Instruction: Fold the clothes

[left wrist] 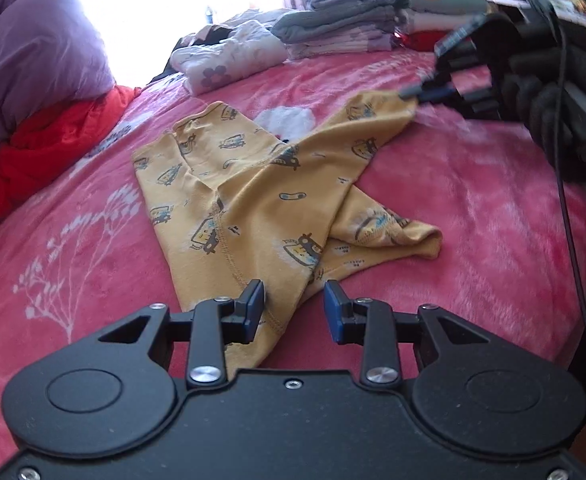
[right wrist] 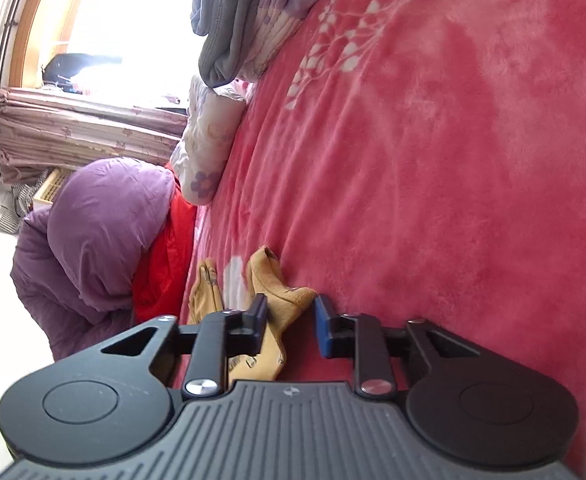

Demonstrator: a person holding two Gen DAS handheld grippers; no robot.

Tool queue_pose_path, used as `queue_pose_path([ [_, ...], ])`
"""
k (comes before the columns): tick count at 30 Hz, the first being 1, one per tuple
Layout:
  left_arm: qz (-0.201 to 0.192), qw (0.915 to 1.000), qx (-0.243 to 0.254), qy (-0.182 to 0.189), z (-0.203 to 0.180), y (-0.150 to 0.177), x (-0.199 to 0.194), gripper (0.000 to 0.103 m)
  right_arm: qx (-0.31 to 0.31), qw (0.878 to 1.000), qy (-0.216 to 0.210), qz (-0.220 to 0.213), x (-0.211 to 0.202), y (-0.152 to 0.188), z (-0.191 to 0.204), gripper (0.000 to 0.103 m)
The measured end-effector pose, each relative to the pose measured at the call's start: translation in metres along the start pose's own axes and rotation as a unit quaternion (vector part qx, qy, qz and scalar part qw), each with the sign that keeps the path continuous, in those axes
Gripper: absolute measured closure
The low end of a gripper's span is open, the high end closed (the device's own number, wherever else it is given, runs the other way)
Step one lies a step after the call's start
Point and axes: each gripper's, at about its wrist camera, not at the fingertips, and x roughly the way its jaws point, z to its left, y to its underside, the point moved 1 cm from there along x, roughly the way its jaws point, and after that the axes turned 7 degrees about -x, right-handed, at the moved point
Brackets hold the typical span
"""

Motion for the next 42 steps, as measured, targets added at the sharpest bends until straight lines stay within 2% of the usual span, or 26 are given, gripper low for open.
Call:
queue_pose_path([
  [5,-0.002,0.9985,0.054,-0.009,-0.006,0.007,0.001,0.073,-0.042,0.999,-0.008,-0.030,-0.003,-0.008,0.030,0.095],
  [6,-0.003,0.9983,0.057,-0.009,-0.006,0.007,0.002,0.081,-0.052,0.998,-0.005,-0.035,-0.004,-0.011,0.038,0.096],
  [8,-0.004,0.9988,0.049,-0.003,0.000,0.007,0.002,0.090,-0.068,0.997,0.004,-0.040,-0.005,-0.017,0.054,0.096],
  [11,-0.009,0.9992,0.036,0.016,0.008,0.006,-0.002,0.097,-0.092,0.995,0.024,-0.040,0.000,-0.026,0.081,0.096],
  [14,-0.014,0.9993,0.024,0.026,0.016,0.005,-0.006,0.099,-0.121,0.991,0.050,-0.039,0.008,-0.034,0.110,0.096],
  [19,-0.009,0.9966,-0.047,0.067,0.036,0.005,-0.005,0.101,-0.160,0.984,0.075,-0.021,0.028,-0.036,0.153,0.096],
  [24,-0.002,0.9842,-0.138,0.111,0.060,0.005,-0.005,0.101,-0.199,0.976,0.094,-0.007,0.058,-0.026,0.190,0.096],
  [30,0.008,0.9580,-0.244,0.150,0.088,0.010,-0.001,0.101,-0.257,0.959,0.117,0.018,0.112,-0.011,0.230,0.096],
  [34,0.013,0.9465,-0.278,0.164,0.097,0.012,0.001,0.101,-0.290,0.946,0.139,0.043,0.153,0.002,0.244,0.096],
  [42,0.027,0.9312,-0.319,0.175,0.111,0.016,0.007,0.101,-0.350,0.919,0.156,0.087,0.219,0.037,0.270,0.096],
])
